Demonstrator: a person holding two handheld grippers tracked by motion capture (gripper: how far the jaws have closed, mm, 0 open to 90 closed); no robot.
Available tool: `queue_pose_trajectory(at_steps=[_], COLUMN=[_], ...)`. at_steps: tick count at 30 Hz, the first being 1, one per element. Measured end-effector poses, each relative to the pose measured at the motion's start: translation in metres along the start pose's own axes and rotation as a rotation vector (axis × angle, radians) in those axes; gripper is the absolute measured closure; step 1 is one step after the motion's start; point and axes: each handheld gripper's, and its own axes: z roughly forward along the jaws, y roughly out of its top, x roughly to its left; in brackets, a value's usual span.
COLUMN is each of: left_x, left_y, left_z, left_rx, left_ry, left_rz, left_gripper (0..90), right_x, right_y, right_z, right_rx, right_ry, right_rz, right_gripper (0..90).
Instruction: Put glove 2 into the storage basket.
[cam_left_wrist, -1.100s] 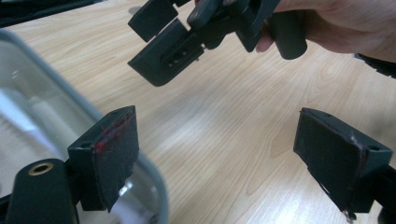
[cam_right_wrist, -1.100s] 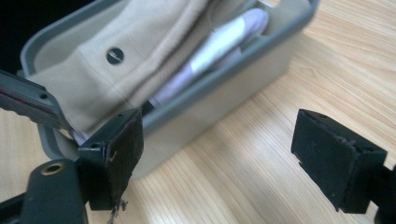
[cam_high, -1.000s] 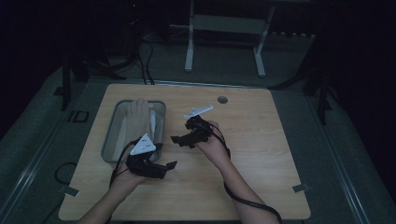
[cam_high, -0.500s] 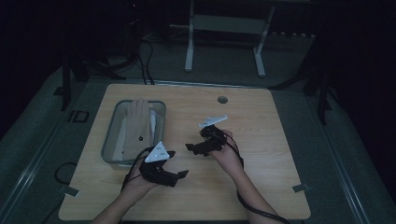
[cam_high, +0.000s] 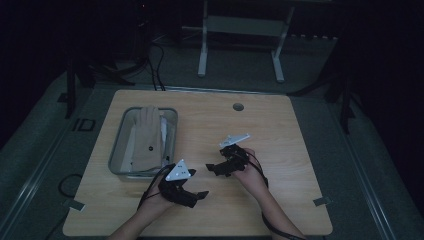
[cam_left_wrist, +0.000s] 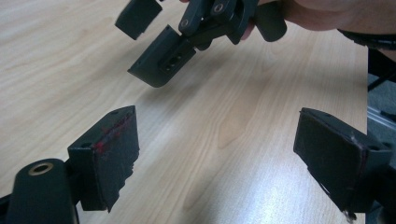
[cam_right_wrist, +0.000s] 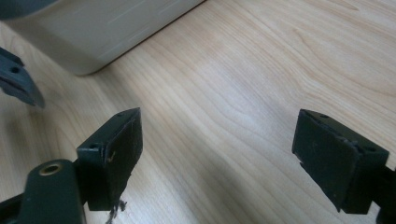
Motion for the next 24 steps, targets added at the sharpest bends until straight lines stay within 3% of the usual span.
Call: queue_pose_trajectory(at_steps=[9, 17, 24], left_x=[-0.001, -0.002, -0.001], left_y=[-0.008, -0.013, -0.015], left_z=[0.012, 0.016, 0.019], left_rx=[0.003, 0.007, 0.012], left_ry=[-0.020, -0.026, -0.016], left_rz=[-0.004, 0.011, 0.007], left_gripper=[14.6, 14.6, 14.6], right_x=[-0.005, -0.014, -0.019], right_y=[-0.017, -0.037, -0.055], right_z=[-0.005, -0.012, -0.015], right_rx=[-0.008, -0.009, -0.043], right_ry=[0.006, 0.001, 0.015], right_rz=[-0.020, 0.005, 0.033], right_gripper=[16.3, 16.1, 16.0])
